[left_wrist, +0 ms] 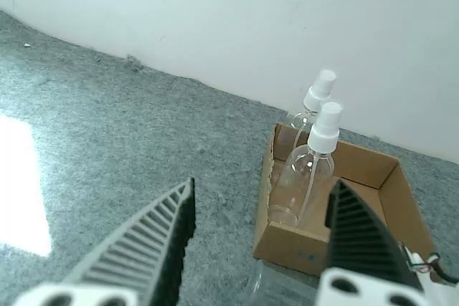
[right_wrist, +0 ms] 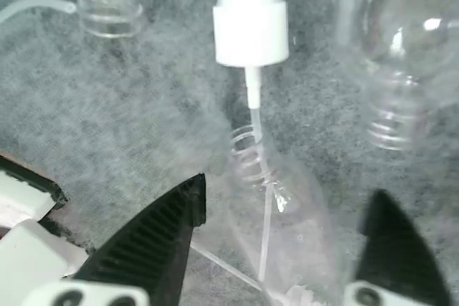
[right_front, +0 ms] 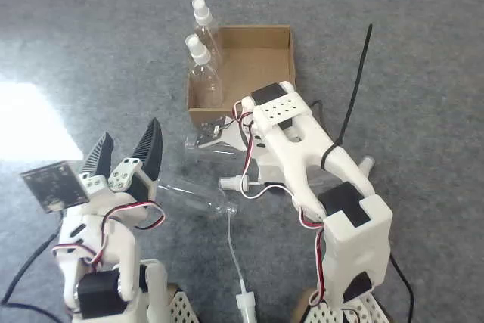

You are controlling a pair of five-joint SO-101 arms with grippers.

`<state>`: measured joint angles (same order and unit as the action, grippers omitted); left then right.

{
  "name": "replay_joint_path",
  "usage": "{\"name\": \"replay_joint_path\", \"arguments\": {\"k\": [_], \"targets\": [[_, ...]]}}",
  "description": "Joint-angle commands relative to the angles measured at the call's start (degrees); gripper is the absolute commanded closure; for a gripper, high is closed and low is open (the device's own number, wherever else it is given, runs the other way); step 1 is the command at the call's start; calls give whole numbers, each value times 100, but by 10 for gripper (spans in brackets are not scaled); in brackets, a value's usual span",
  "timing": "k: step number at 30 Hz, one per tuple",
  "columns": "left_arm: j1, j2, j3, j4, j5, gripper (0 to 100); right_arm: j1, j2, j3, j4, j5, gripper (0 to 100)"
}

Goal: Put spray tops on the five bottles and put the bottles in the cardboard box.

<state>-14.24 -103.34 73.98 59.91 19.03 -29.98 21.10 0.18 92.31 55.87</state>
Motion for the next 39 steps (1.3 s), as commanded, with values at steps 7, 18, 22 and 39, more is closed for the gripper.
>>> {"name": "replay_joint_path", "arguments": {"k": [7,18,22,39], "targets": [[9,-97,-48,18,44,721,163,-101,-264,549,826,640],[18,-97,-48,18,44,721,391,-92,79,215,1231,641],[18,-97,-48,18,44,721,409,-92,343,-136,1231,641],[18,-97,-48,18,44,721,400,-127,598,-374,1213,864]]}}
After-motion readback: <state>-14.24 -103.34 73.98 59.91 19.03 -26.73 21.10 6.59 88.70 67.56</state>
